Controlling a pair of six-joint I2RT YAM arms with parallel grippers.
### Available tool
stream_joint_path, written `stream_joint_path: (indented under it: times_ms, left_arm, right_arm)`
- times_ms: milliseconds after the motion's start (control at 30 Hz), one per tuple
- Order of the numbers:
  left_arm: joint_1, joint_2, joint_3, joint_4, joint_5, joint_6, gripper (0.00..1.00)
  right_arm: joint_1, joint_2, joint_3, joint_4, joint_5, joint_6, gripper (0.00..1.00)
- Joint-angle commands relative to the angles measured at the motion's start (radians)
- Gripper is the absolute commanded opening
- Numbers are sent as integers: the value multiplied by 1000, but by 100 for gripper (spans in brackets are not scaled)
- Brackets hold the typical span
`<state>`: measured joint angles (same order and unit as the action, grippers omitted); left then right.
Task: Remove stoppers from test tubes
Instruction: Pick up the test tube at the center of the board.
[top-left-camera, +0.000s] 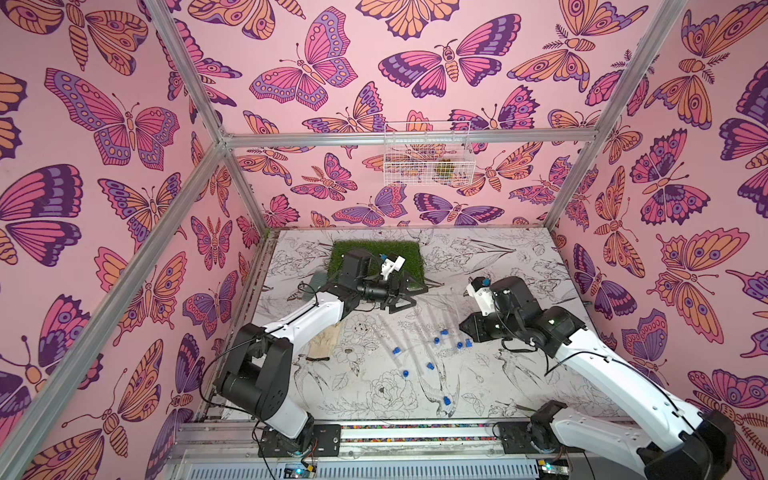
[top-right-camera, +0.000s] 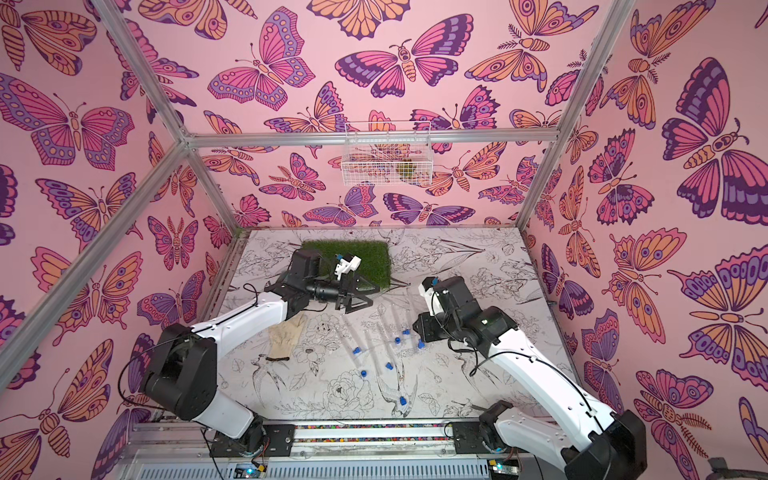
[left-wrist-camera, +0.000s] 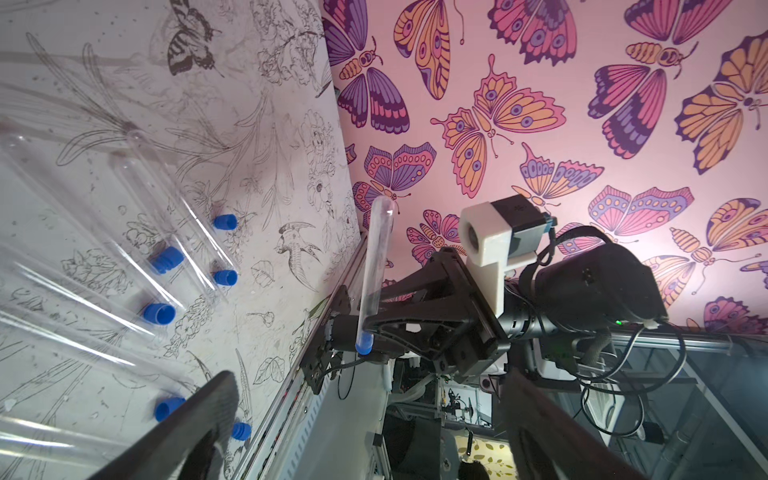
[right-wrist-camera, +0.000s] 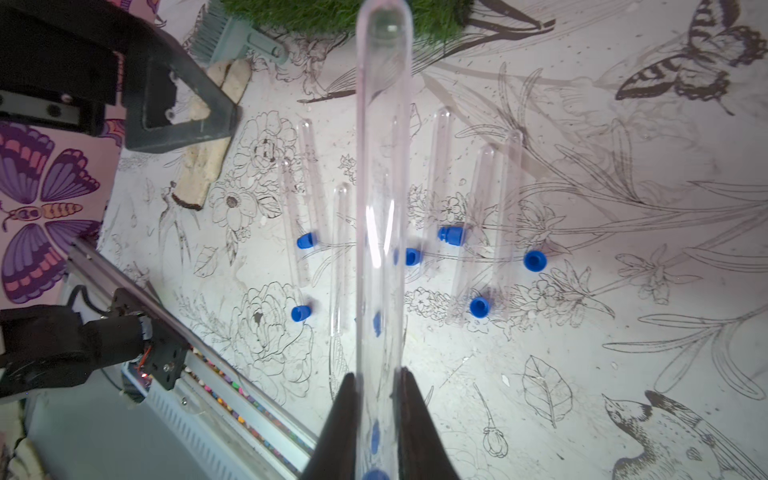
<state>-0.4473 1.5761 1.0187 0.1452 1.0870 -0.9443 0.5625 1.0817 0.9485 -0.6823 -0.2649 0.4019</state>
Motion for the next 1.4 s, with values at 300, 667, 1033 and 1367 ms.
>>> stream_joint_path:
  times_ms: [300, 667, 1033, 1367]
  left_arm:
    - [15, -59, -83, 314, 66, -178, 100]
    - [-50, -47, -66, 181, 66, -178, 100]
    - [-96, 13, -2, 175, 66, -178, 100]
    - [-109, 9, 1, 152, -14, -139, 46]
  right_arm:
    - [-7, 57, 78, -1, -213, -22, 13]
    - [4, 58, 72, 93, -289, 32, 13]
    - [29, 58, 69, 135, -289, 65, 13]
    - [34, 59, 59, 174, -294, 99, 13]
